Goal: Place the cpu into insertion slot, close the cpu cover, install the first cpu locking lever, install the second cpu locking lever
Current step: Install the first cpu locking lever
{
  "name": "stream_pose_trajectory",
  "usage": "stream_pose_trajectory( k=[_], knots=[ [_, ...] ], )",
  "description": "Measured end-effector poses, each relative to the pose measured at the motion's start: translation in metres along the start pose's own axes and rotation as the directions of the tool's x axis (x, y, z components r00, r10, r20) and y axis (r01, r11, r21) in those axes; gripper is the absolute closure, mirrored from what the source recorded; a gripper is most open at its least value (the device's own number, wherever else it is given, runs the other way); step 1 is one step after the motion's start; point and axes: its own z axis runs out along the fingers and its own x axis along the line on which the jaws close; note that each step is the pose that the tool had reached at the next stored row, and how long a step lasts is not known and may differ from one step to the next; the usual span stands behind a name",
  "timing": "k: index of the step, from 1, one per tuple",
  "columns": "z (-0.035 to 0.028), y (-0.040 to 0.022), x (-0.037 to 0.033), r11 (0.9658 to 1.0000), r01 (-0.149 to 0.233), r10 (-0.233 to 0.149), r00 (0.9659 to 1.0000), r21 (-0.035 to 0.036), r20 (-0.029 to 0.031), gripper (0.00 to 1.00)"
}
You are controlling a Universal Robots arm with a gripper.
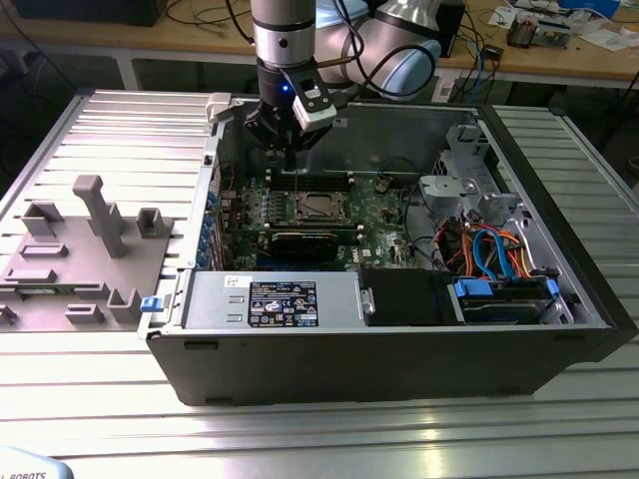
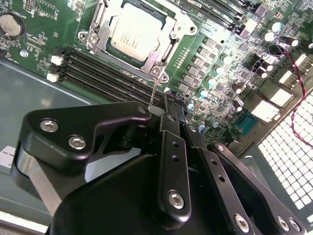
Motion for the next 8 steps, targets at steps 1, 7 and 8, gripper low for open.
stream_pose_trajectory(
  k=[1,7,8],
  knots=[
    [0.0,0.0,0.0,1.0,0.0,0.0,1.0,0.0,0.0,0.89],
    [0.0006,0.0003,-0.0005,1.0,0.0,0.0,1.0,-0.0002,0.0002,0.89],
    [0.0006,0.0007,-0.001,1.0,0.0,0.0,1.0,0.0003,0.0,0.89]
  ],
)
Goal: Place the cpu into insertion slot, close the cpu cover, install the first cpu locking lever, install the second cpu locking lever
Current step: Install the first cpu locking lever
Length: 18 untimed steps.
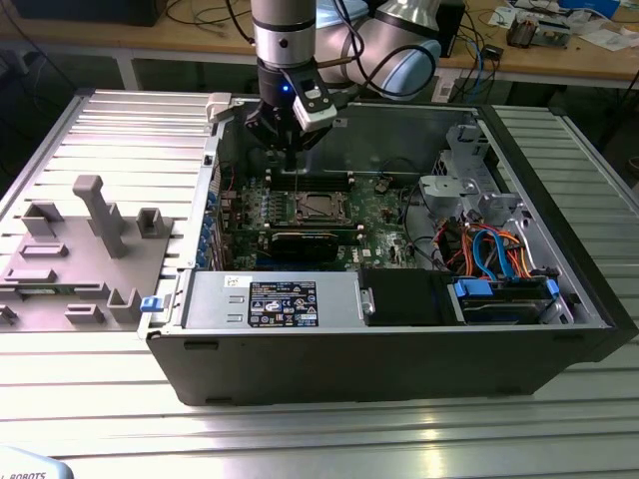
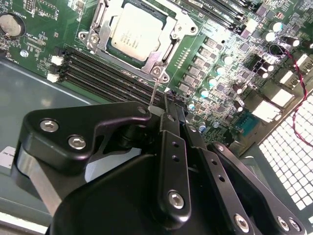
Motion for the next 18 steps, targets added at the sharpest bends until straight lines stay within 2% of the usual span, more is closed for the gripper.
stream_pose_trajectory(
  k=[10,18],
  knots=[
    [0.0022,0.002,-0.0121,1.0,0.0,0.0,1.0,0.002,0.0002,0.89],
    [0.0048,0.0061,-0.0127,1.0,0.0,0.0,1.0,0.002,0.0002,0.89]
  ],
)
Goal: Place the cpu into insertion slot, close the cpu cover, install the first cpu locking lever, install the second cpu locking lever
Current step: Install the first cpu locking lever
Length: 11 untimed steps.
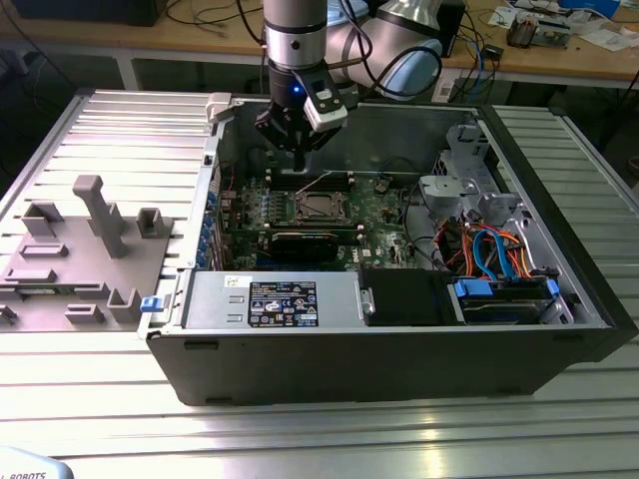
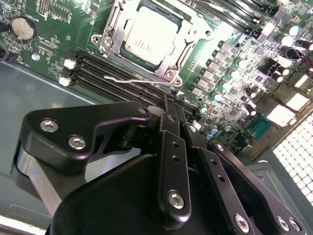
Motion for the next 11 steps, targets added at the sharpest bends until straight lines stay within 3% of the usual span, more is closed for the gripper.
stream_pose_trajectory(
  k=[11],
  knots=[
    [0.0044,0.0066,-0.0022,1.0,0.0,0.0,1.0,0.0001,0.0,0.89]
  ],
)
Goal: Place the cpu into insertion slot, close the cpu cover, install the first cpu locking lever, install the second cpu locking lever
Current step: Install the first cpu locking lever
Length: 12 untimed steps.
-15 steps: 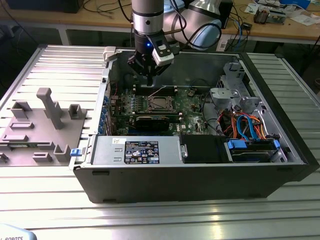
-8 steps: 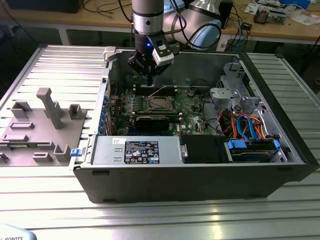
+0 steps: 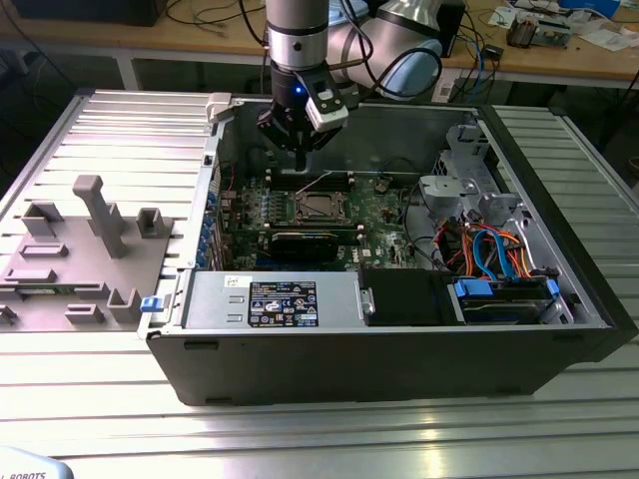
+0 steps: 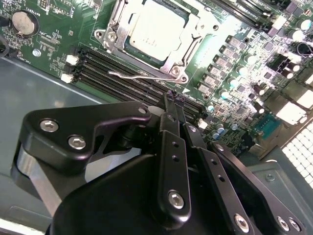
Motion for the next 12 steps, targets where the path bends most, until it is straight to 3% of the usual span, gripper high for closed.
stream_pose_trajectory(
  k=[12],
  knots=[
    [0.0048,0.0053,-0.0013,1.0,-0.003,0.003,1.0,-0.001,0.0,0.89]
  ],
)
